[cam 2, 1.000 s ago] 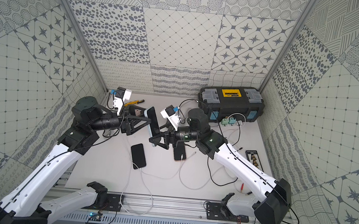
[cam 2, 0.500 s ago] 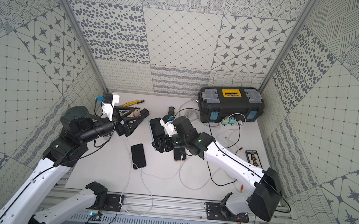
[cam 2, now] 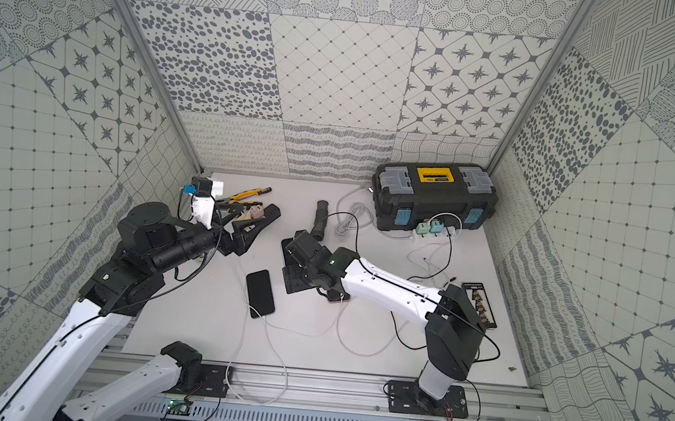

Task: Unplug the charging cable from the phone
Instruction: Place the phone at the center of the board.

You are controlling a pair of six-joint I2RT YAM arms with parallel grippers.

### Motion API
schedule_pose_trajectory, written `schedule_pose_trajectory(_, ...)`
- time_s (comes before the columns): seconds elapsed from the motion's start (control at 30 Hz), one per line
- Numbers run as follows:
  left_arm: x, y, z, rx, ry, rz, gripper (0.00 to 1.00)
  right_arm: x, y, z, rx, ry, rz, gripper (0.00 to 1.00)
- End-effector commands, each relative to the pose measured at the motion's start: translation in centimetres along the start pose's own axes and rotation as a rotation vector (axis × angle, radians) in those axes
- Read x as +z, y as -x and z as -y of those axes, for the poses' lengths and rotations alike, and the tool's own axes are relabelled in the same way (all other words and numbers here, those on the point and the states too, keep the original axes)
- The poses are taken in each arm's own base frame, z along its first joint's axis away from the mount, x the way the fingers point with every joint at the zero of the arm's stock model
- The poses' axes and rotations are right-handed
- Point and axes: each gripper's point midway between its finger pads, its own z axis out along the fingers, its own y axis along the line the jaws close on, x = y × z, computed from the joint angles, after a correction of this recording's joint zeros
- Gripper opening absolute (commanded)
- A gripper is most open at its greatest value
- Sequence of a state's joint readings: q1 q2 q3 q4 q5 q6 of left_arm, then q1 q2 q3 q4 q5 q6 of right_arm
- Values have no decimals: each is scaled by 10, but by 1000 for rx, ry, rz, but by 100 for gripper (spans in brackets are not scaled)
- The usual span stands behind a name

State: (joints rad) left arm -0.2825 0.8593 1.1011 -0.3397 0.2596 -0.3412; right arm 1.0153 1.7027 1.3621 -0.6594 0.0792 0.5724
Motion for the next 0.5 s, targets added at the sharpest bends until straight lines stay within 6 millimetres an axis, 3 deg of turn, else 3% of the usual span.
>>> schedule_pose_trajectory(0.0,-1,-5,-11,23,54,-13,98,10,9,6,63,-84,34,48)
schedule_pose_trajectory(0.3,0,-12,-17,18,88,-42,98,69,-25,11,82,-140,-113,51)
schedule_pose_trajectory(0.47,0,-15,-20,19,105,-54,98,87,-38,17,83,-175,-151,52)
